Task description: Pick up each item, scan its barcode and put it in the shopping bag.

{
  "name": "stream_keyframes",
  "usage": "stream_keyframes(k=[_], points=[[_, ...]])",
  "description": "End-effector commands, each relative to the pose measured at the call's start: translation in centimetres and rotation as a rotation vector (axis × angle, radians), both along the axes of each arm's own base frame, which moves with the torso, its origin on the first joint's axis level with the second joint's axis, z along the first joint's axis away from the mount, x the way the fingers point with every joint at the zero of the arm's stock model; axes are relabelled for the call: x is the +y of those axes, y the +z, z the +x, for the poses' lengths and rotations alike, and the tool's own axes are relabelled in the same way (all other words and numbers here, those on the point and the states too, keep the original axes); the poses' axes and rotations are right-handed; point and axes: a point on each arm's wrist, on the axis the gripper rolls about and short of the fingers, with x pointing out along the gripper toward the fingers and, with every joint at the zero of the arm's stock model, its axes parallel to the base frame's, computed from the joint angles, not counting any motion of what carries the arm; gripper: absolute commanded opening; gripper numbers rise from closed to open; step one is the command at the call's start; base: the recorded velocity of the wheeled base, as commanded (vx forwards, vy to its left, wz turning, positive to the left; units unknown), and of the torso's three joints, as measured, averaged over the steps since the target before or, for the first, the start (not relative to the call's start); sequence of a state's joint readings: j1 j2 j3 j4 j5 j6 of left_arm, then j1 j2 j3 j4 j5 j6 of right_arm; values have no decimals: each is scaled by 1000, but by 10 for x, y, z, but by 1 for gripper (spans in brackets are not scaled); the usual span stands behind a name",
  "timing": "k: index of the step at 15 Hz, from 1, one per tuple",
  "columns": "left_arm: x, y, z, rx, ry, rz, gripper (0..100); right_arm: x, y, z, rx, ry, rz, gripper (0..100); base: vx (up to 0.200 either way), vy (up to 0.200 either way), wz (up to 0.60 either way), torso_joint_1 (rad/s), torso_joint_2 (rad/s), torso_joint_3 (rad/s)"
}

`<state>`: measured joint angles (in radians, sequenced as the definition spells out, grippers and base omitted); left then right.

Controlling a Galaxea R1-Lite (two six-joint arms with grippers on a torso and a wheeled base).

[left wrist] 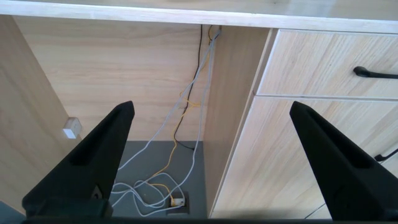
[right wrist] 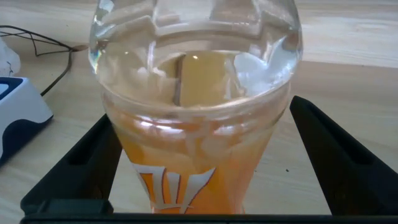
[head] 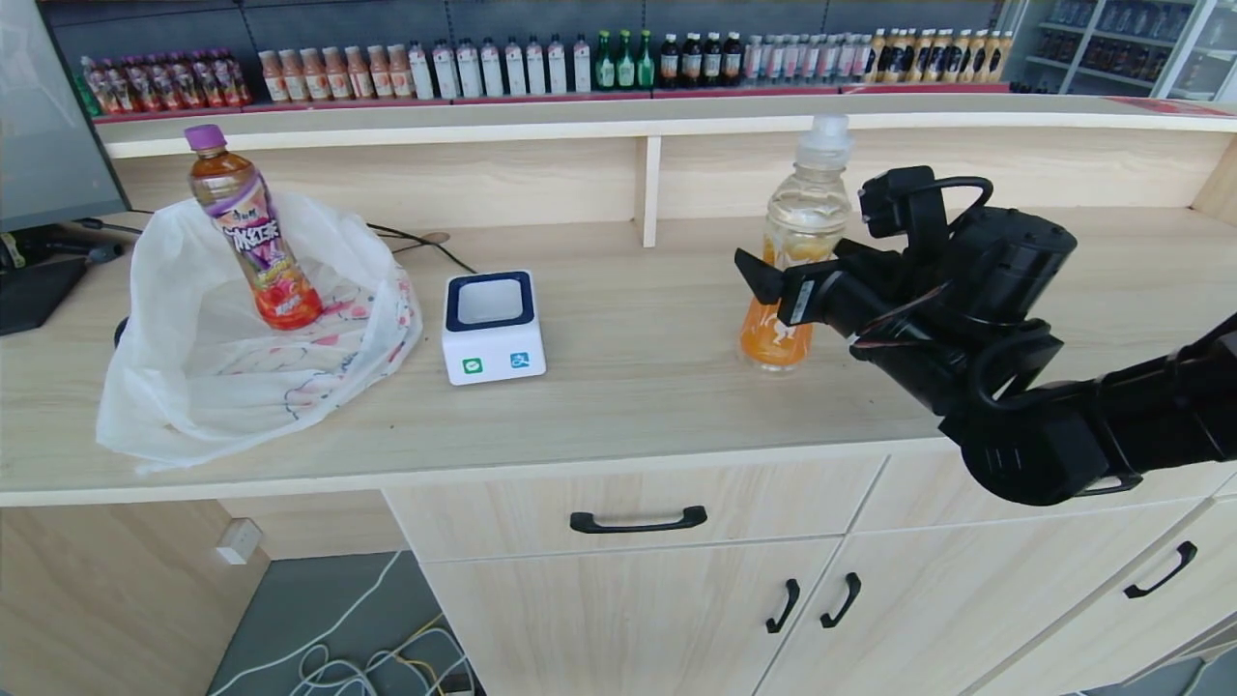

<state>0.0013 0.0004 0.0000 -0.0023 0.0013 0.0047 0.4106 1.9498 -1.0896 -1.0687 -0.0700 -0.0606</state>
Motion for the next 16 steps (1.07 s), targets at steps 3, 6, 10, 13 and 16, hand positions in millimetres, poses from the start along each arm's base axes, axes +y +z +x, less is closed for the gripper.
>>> stream_keyframes(k=[3,6,10,13,16], points=[[0,0,0,-1,1,0,100,6,2,13,-24,-2,7,100,0,0,0,0,0,0],[0,0,0,0,1,0,100,6,3,14,-28,-3,7,100,0,0,0,0,0,0],[0,0,0,-1,1,0,100,6,3,14,-28,-4,8,100,0,0,0,0,0,0],[0,0,0,-1,-1,0,100,6,4,14,-31,-4,9,0,0,0,0,0,0,0],[0,0,0,0,1,0,100,6,5,13,-34,-4,10,0,0,0,0,0,0,0]])
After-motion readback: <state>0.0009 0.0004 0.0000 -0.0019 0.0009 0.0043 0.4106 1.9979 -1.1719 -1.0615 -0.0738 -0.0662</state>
